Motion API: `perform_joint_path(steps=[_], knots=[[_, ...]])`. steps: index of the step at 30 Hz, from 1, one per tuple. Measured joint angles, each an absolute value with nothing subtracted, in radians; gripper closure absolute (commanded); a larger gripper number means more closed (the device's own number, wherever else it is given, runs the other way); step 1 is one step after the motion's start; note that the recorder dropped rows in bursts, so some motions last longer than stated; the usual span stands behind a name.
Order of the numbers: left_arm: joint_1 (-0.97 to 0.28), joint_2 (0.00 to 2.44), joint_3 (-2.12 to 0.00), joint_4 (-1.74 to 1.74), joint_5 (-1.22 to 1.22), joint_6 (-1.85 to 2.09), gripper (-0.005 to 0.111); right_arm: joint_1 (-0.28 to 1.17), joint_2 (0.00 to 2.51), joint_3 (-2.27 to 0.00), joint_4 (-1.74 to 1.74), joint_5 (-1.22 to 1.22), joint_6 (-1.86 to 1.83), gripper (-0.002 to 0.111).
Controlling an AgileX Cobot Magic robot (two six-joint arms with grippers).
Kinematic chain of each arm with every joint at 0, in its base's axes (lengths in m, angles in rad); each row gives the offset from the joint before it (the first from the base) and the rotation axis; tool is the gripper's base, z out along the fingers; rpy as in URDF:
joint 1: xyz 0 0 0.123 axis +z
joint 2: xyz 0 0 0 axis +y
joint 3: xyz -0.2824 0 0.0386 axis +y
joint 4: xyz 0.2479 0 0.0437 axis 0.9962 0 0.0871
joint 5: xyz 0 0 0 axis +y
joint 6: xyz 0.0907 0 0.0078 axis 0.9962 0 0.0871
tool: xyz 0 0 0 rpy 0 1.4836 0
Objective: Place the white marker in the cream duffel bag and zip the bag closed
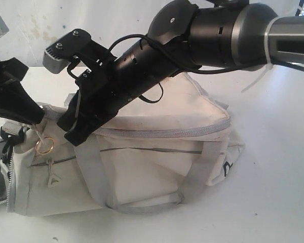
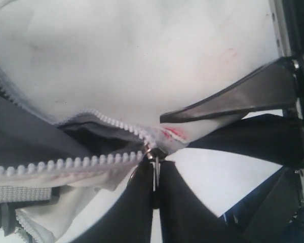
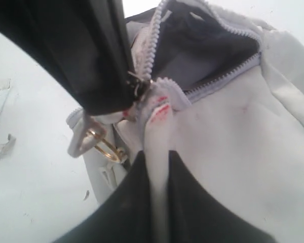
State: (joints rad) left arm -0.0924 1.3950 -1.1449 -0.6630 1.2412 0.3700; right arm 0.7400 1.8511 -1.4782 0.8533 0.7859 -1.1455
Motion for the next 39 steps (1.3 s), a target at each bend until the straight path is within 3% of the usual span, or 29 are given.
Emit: perform_joint_path(steps=[24, 29, 36, 39], knots=[[-0.018, 1.395, -1.141, -0.630, 1.270, 0.328, 0.107, 0.779, 1.839, -1.493, 0.589, 0.753, -1.058, 0.108], [0.020, 1.393, -1.147, -0.277, 1.226, 0.235, 0.107, 0.747, 1.816, -1.481, 0.394, 0.879, -1.131, 0.108], [0.017, 1.393, -1.182, -0.515, 1.223, 0.390, 0.106, 0.743, 1.816, -1.479, 0.389, 0.870, -1.136, 0.108], [0.012, 1.393, -1.171, -0.547, 1.223, 0.412, 0.098, 0.743, 1.816, -1.479, 0.398, 0.851, -1.126, 0.108]])
